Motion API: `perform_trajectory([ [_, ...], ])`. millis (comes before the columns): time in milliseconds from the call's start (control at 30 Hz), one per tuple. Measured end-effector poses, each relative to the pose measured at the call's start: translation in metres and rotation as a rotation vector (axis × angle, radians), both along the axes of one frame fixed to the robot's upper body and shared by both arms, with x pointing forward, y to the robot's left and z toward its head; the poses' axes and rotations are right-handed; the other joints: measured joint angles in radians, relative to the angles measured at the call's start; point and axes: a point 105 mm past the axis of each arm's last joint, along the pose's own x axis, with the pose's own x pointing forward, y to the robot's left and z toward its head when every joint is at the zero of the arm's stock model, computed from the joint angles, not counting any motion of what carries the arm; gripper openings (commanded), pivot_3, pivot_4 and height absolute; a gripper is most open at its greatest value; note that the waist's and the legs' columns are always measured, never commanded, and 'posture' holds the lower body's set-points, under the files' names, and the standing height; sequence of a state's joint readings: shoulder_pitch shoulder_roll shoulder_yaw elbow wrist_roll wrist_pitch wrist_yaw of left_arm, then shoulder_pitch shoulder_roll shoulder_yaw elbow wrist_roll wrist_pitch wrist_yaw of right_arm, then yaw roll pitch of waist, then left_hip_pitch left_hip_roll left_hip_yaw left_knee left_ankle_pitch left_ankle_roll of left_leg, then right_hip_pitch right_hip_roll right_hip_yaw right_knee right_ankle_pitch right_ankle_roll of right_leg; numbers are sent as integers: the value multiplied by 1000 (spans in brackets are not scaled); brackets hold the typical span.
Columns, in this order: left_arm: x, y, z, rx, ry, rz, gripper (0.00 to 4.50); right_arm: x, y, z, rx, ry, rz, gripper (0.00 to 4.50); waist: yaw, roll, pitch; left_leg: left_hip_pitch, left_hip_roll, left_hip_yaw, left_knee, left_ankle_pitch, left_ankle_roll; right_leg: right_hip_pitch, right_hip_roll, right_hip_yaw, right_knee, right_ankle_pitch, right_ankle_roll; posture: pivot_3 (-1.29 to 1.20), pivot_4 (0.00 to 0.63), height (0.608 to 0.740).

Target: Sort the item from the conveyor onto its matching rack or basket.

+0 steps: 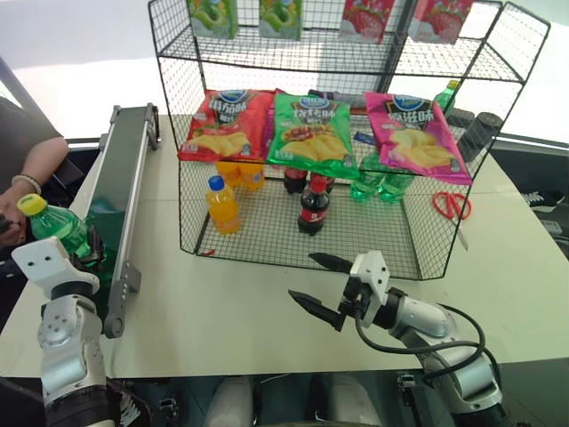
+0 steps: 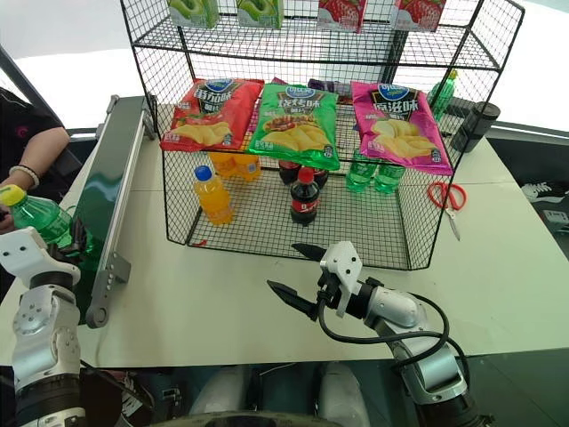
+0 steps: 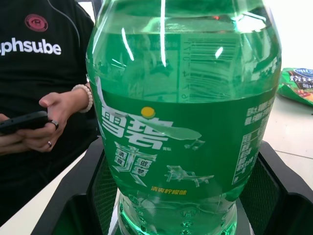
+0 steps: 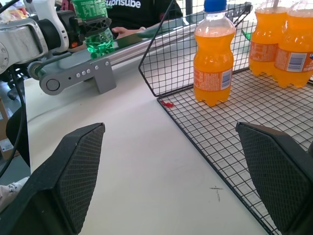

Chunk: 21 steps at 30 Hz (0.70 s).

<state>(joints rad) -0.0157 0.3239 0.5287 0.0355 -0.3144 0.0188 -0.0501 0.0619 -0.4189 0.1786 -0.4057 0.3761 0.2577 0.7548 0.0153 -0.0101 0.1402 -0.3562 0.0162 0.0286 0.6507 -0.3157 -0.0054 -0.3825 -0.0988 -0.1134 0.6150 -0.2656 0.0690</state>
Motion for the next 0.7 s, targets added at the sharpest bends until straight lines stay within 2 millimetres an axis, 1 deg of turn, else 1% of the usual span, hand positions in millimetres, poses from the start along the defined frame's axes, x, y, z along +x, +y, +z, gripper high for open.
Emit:
perform_trajectory([
  [200,1,-5,3,19,-3,-41,2862,0,0,1,-1,-1,-3,4500,0,-2,0,-1,0,0,0,0,0,-1,0,0,0,0,0,0,150,730],
  [267,4,-11,14,42,-19,-99,2862,0,0,2,-2,-7,-9,4500,-1,-7,1,-2,0,0,0,0,0,-2,0,0,0,0,0,0,150,730],
  [333,8,-24,31,70,-49,-196,2862,3,-3,4,-3,-16,-27,4500,0,-8,1,-2,0,0,0,0,0,-2,0,0,0,0,0,0,150,730],
  [433,11,-53,59,117,-90,-394,2862,8,-11,10,-13,-40,-46,4500,-2,-8,1,-2,0,0,0,0,-1,-1,-1,0,-1,0,0,0,150,730],
  [467,11,-67,65,131,-90,-479,2862,10,-14,13,-13,-43,-49,4500,-2,-7,1,-2,0,0,0,0,-1,-1,-1,0,-1,0,0,0,150,730],
  [500,10,-85,70,135,-86,-591,2862,13,-17,18,-8,-48,-53,4500,-2,-6,2,-1,0,0,0,0,-2,-1,-2,0,-1,0,0,0,150,730],
  [567,8,-114,72,129,-70,-753,2862,15,-19,25,13,-49,-52,4500,-2,-3,3,-1,0,0,0,0,-2,-1,-1,0,-1,0,0,0,150,730],
  [700,4,-158,62,125,17,-1016,2862,14,-20,35,41,-25,-34,4500,-4,-1,4,-1,0,0,-1,0,-1,-1,0,0,-1,0,0,0,150,730],
])
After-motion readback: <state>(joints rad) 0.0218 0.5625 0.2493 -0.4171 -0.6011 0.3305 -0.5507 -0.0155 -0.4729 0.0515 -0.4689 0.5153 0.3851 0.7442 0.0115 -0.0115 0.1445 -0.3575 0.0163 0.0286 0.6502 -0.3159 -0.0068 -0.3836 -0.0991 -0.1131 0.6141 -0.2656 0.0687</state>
